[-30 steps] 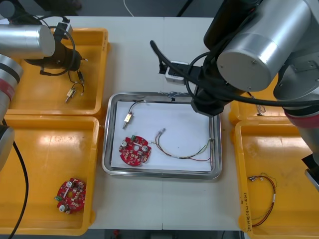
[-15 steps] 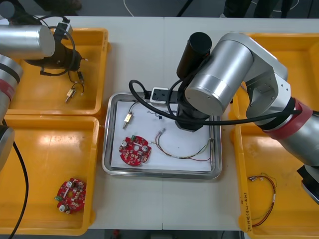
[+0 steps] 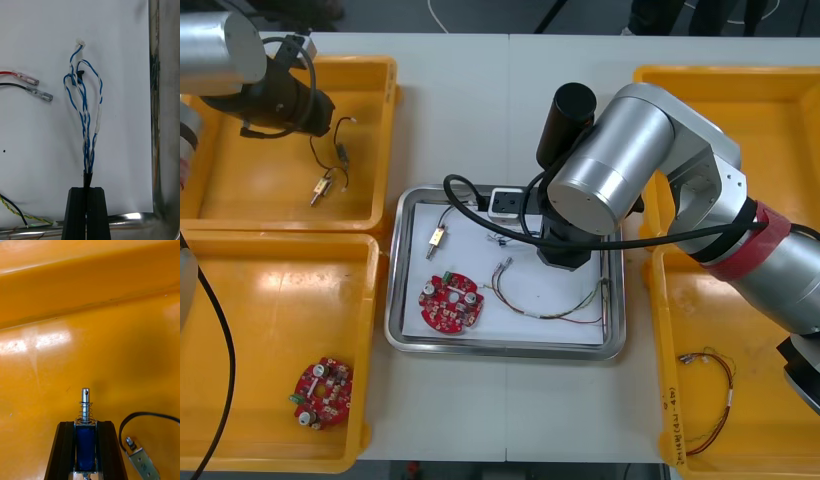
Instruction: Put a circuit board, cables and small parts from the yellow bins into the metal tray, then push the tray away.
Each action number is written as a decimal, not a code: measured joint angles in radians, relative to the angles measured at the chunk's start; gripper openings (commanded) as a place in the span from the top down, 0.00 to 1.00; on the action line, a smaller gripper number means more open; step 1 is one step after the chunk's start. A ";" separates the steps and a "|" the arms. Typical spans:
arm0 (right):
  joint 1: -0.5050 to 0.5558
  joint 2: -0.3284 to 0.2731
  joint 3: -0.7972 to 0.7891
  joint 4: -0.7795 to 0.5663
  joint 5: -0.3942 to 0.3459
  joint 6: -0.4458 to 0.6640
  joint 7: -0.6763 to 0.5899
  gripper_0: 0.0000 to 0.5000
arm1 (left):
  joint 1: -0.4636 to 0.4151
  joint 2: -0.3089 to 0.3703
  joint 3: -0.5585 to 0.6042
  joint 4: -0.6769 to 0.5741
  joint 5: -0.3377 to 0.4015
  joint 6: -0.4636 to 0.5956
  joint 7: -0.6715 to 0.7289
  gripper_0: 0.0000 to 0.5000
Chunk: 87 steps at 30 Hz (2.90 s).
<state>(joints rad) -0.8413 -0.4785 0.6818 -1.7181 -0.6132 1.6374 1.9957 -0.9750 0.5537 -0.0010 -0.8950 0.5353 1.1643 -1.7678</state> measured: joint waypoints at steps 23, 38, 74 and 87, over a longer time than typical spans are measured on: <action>0.031 -0.003 0.009 0.001 0.040 -0.034 0.004 0.00 | 0.081 0.034 0.043 -0.406 -0.043 0.449 0.011 1.00; 0.054 0.030 -0.200 -0.143 0.034 0.268 0.003 0.00 | 0.180 0.032 0.043 -0.678 -0.043 0.614 0.027 1.00; 0.427 0.010 -1.007 -0.473 0.133 0.279 -0.166 0.00 | 0.238 -0.122 -0.380 -1.085 -0.015 0.681 0.756 0.99; 0.562 -0.006 -1.058 -0.479 0.109 0.279 -0.390 0.00 | 0.238 -0.128 -0.536 -0.949 -0.031 0.484 0.756 0.99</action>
<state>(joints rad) -0.2797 -0.4846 -0.3765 -2.1969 -0.5040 1.9167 1.6060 -0.7367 0.4259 -0.5368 -1.8439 0.5041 1.6481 -1.0119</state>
